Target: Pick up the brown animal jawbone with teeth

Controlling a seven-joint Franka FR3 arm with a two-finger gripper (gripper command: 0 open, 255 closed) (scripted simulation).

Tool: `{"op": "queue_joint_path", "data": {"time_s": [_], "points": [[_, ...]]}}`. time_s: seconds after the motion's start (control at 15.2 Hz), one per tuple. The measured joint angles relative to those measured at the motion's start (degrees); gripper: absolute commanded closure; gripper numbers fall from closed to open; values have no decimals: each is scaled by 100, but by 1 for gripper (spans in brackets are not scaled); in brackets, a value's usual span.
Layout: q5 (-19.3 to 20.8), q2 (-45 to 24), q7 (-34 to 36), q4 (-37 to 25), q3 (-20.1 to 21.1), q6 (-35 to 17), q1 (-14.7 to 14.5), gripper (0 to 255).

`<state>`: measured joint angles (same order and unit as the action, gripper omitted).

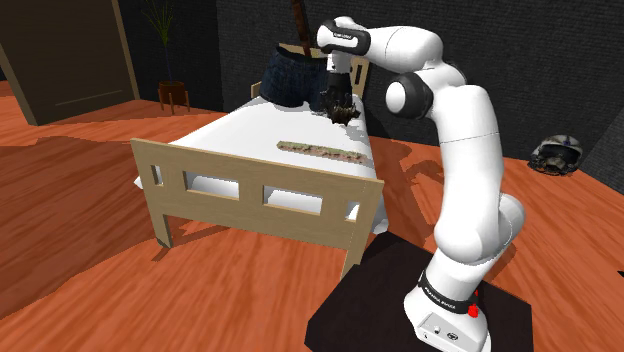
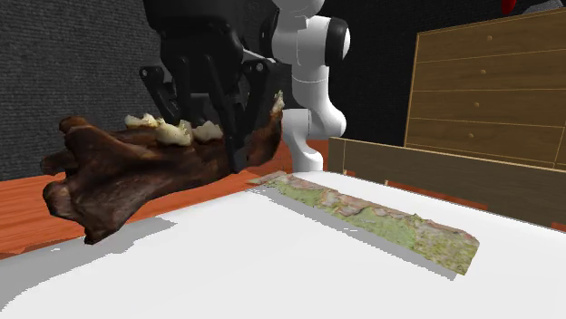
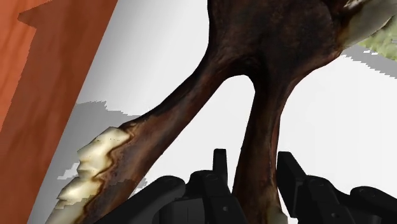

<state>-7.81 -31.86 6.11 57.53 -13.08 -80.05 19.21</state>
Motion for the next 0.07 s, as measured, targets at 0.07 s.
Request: {"op": "queue_joint_path", "data": {"time_s": [0.07], "points": [[-4,-23,8,-85,2,62,6,255]]}}
